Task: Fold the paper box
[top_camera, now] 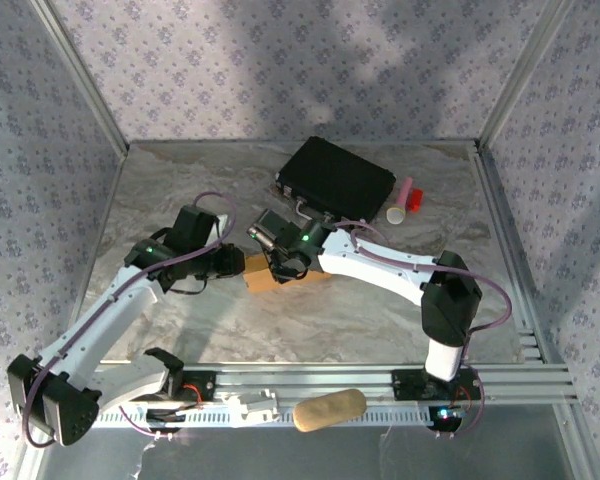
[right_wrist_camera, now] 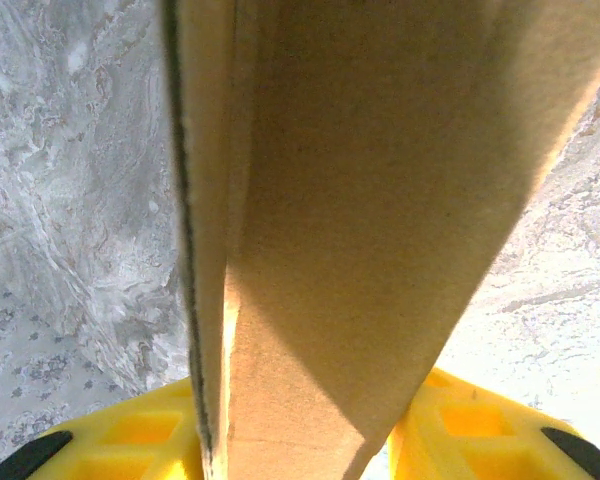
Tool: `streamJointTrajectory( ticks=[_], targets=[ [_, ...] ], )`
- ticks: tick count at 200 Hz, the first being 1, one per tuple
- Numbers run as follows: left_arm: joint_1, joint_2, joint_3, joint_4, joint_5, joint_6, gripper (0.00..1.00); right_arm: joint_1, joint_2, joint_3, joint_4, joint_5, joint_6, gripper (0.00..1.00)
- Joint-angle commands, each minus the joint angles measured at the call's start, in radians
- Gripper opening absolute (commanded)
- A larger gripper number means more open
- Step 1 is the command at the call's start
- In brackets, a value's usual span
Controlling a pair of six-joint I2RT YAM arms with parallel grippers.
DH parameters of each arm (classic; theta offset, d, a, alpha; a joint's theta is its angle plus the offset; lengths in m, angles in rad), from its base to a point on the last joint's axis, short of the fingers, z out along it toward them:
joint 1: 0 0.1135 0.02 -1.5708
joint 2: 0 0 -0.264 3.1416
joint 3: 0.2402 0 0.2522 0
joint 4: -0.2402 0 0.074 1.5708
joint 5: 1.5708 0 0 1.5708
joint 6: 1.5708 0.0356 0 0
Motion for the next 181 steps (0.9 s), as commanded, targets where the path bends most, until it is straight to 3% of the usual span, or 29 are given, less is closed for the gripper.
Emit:
streamJointTrajectory(
  ticks=[1, 58, 121, 181],
  targets=[
    [0.004, 0.024, 0.016, -0.008, 0.022, 0.019, 0.2, 0.005, 0.012, -0.022, -0.027, 0.006, 0.338, 0.4],
    [0.004, 0.047, 0.01, -0.013, -0.015, 0.039, 0.19, 0.004, 0.018, -0.021, -0.02, 0.001, 0.338, 0.4],
    [0.002, 0.06, 0.001, 0.02, -0.001, 0.028, 0.08, 0.004, 0.014, -0.025, -0.02, 0.002, 0.337, 0.4],
    [0.003, 0.052, -0.008, 0.052, 0.029, 0.002, 0.05, 0.003, 0.016, -0.026, -0.014, -0.005, 0.333, 0.42]
  ],
)
